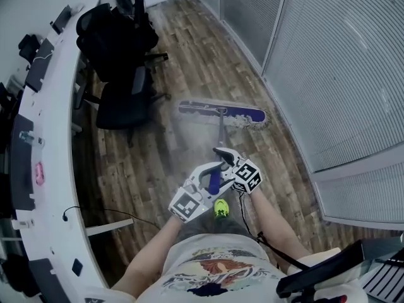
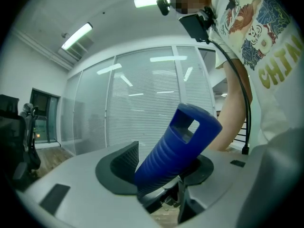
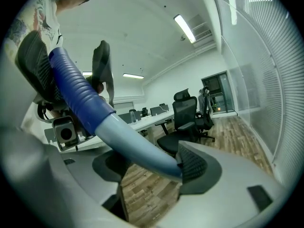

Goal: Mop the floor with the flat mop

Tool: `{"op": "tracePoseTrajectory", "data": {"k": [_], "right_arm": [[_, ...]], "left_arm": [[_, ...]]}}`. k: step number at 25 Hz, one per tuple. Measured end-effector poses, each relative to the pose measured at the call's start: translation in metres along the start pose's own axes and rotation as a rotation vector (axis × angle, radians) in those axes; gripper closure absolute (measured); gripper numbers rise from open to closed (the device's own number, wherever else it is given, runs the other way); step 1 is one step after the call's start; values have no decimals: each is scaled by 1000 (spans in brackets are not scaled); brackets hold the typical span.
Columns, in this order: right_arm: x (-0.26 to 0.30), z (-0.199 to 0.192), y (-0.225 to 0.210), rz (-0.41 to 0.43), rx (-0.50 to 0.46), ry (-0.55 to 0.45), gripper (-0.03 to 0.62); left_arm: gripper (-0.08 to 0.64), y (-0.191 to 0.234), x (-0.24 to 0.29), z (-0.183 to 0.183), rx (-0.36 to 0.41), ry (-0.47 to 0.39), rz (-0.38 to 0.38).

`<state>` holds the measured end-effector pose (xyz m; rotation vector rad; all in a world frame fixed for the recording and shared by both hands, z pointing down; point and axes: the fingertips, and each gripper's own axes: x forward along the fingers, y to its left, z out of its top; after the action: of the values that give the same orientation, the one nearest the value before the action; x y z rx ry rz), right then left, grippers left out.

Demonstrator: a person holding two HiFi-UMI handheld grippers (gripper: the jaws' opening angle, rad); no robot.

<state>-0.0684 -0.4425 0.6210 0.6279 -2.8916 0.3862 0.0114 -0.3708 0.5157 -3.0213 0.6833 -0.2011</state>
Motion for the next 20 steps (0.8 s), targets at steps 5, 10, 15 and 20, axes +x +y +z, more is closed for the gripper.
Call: {"op": "tracePoseTrajectory", "data": {"k": [5, 10, 15, 20], "right_arm": [[-7, -17, 40, 12, -15, 42, 313], [-26, -24, 108, 6, 1, 40, 312], [-40, -50, 202, 1, -5, 55, 311], [-56, -75, 283, 0, -8, 63, 311]], "left_arm": [[367, -33, -26, -4, -18, 8, 18], [367, -90, -67, 8, -6, -4, -7], [367, -166, -131, 5, -7, -16, -13], [367, -234, -184, 2, -7, -24, -12]]}}
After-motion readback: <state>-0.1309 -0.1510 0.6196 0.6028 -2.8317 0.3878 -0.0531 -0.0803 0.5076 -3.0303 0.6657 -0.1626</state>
